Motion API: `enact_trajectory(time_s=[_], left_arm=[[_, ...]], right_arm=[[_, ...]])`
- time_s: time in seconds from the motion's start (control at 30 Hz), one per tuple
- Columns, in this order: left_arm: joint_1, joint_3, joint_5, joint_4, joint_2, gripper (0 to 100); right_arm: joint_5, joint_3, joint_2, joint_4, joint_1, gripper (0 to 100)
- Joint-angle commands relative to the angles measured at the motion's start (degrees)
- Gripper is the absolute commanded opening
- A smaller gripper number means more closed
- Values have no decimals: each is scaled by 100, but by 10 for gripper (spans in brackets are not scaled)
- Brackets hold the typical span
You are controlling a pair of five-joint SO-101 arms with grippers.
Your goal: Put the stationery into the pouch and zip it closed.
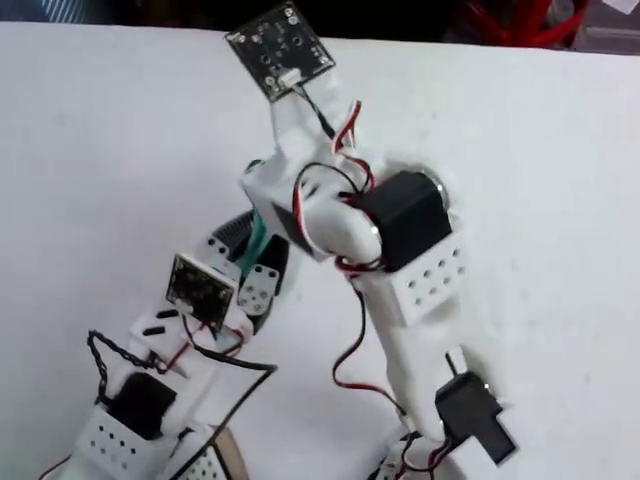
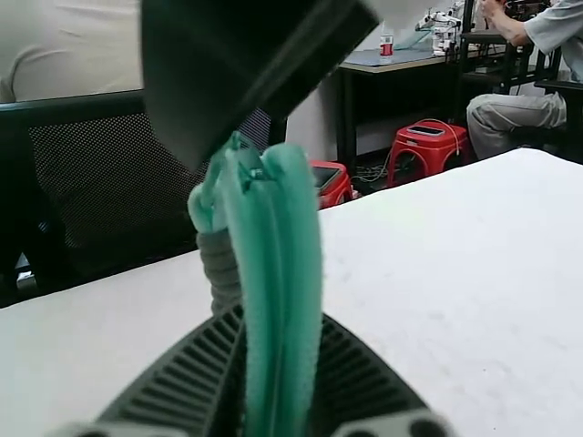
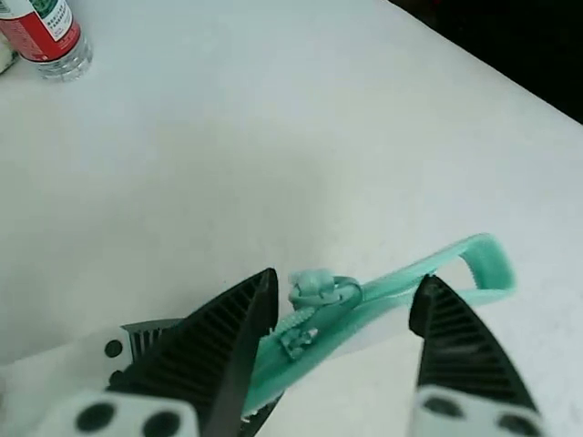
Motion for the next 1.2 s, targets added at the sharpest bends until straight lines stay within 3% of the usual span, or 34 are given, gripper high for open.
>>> enact_trajectory(time_s=[0.0, 0.3, 0.5, 0.77, 1.17], left_arm=[[22, 9, -53, -9, 66, 22], [22, 9, -62, -35, 66, 22], [22, 9, -53, -18, 66, 22], [22, 9, -53, -9, 66, 22], [22, 9, -35, -9, 66, 22]], right_arm=[[0, 176, -31, 40, -31, 135], [-26, 352, -75, 48, -31, 18], [-35, 325, -75, 13, -13, 18], [-44, -396, -374, 31, 690, 18], [0, 404, -400, -136, 1156, 18]])
